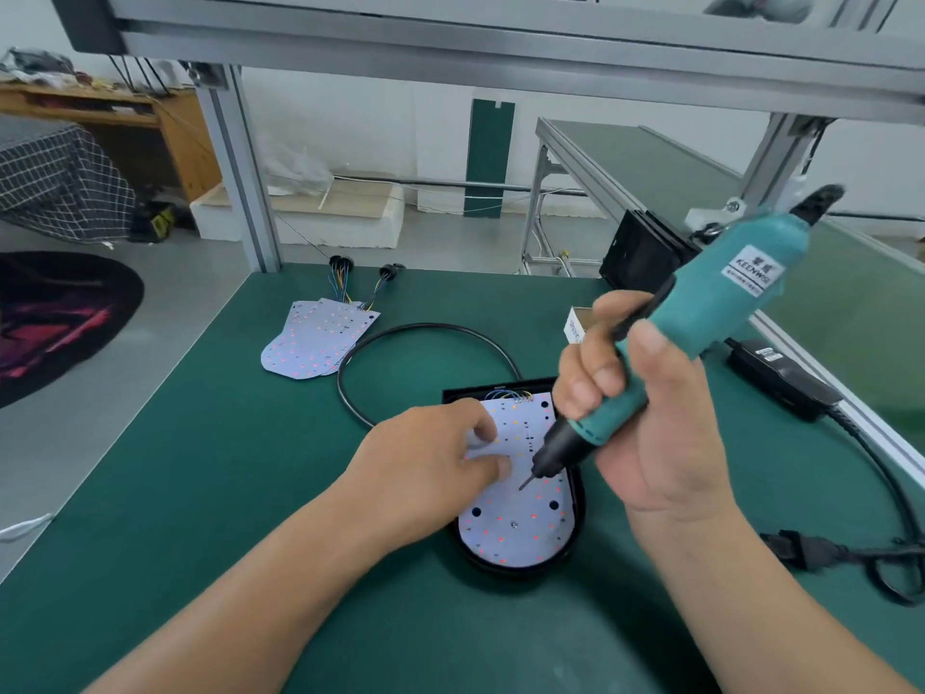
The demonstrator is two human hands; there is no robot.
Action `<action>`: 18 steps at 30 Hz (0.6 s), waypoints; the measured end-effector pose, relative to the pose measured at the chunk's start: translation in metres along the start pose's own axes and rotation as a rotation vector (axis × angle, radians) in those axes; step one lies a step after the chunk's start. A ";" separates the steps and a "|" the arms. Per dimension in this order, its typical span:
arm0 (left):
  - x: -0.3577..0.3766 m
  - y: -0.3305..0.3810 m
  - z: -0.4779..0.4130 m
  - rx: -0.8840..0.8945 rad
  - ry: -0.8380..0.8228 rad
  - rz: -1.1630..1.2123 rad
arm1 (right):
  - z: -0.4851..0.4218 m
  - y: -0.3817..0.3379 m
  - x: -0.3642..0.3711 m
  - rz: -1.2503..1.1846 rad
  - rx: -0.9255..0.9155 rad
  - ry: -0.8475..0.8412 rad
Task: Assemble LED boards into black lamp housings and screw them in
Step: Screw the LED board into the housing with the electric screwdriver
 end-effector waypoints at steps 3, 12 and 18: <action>-0.013 -0.008 -0.007 -0.032 0.081 0.284 | -0.004 -0.003 -0.026 -0.129 -0.001 0.201; -0.011 -0.020 -0.013 -0.411 0.046 1.720 | -0.009 -0.011 -0.058 -0.252 -0.062 0.406; -0.006 -0.017 -0.013 -0.350 0.018 1.671 | -0.010 -0.010 -0.059 -0.263 -0.057 0.413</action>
Point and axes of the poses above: each hand's wrist, its own z-axis away from the middle knuckle, its own x-axis out of the palm, y = z × x, the point moved 5 cm from there along -z, towards the middle knuckle, and after that the axes turned 4 degrees about x, right-handed, at the moved point
